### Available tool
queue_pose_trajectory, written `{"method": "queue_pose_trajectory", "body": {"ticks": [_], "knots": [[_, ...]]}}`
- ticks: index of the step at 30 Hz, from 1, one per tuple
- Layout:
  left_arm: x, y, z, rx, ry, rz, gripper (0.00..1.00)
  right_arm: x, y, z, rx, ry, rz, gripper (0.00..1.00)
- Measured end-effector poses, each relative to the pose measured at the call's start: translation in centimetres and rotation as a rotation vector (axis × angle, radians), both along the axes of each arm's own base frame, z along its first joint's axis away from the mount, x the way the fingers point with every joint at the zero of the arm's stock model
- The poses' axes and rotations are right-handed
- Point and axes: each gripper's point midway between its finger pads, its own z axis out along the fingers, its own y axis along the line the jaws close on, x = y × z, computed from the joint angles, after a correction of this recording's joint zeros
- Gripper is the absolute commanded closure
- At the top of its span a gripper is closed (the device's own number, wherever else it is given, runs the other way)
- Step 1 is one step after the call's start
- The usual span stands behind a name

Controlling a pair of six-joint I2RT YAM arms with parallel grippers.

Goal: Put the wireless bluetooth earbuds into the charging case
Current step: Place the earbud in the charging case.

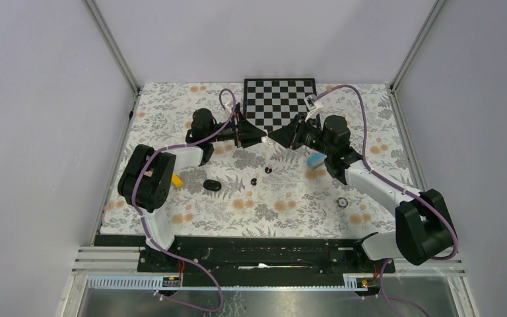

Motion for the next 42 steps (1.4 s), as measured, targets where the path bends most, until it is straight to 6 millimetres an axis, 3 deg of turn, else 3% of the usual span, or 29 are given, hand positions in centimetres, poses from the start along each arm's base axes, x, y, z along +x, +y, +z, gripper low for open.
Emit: {"method": "queue_pose_trajectory", "body": {"ticks": [33, 35, 38, 42], "knots": [[-0.2, 0.7, 1.3, -0.061, -0.022, 0.014, 1.00, -0.5, 0.1, 0.2, 0.061, 0.004, 0.009, 0.80], [-0.2, 0.7, 1.3, -0.062, -0.021, 0.014, 1.00, -0.5, 0.1, 0.2, 0.060, 0.003, 0.009, 0.77], [-0.2, 0.7, 1.4, -0.064, -0.024, 0.014, 1.00, -0.5, 0.1, 0.1, 0.057, -0.001, 0.009, 0.58], [-0.1, 0.7, 1.4, -0.065, -0.017, 0.014, 1.00, -0.4, 0.0, 0.1, 0.043, -0.014, 0.007, 0.45]]}}
